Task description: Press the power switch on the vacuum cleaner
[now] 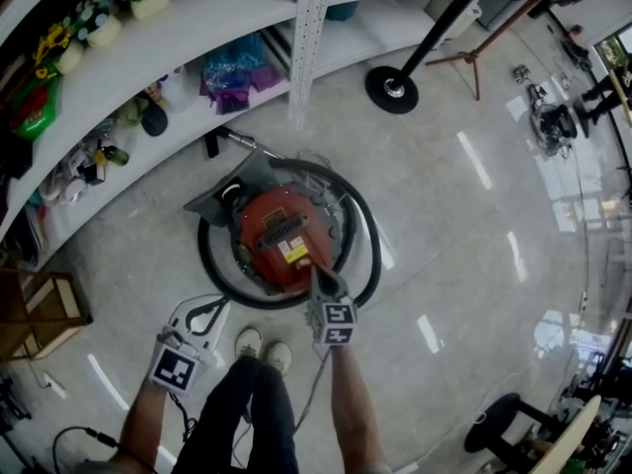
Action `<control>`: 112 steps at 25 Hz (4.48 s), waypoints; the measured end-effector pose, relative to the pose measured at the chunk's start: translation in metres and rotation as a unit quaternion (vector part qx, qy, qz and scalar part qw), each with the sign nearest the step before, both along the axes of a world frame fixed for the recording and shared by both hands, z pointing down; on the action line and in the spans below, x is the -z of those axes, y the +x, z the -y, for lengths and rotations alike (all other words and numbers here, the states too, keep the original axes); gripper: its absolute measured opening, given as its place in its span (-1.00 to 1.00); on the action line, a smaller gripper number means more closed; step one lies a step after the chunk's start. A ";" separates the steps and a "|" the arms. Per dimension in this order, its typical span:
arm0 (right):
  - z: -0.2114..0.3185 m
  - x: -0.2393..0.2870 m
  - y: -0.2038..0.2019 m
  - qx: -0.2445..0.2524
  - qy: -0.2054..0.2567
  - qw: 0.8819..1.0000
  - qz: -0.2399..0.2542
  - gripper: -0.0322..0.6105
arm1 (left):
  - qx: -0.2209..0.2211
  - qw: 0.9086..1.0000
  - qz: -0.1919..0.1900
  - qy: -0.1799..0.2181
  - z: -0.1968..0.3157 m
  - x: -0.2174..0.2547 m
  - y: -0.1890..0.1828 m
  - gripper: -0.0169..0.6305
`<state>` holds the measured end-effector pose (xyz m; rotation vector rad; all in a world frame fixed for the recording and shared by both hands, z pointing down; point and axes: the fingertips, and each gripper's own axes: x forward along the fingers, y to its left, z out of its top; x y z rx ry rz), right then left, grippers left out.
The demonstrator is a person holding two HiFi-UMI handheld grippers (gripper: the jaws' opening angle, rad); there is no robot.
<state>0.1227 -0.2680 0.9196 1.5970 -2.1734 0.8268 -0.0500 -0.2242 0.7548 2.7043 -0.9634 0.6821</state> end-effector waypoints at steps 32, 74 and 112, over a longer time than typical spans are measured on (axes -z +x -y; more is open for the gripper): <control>-0.090 0.274 -0.010 -0.013 0.130 0.990 0.048 -0.86 | -0.011 0.998 -0.047 0.046 -0.026 0.144 0.030 -0.92; -0.169 0.520 -0.036 -0.007 0.214 0.977 0.014 -0.86 | -0.035 0.986 -0.087 0.138 -0.077 0.373 0.018 -0.92; -0.195 0.589 -0.031 -0.004 0.283 0.959 0.002 -0.86 | -0.012 0.970 -0.109 0.218 -0.078 0.453 0.005 -0.92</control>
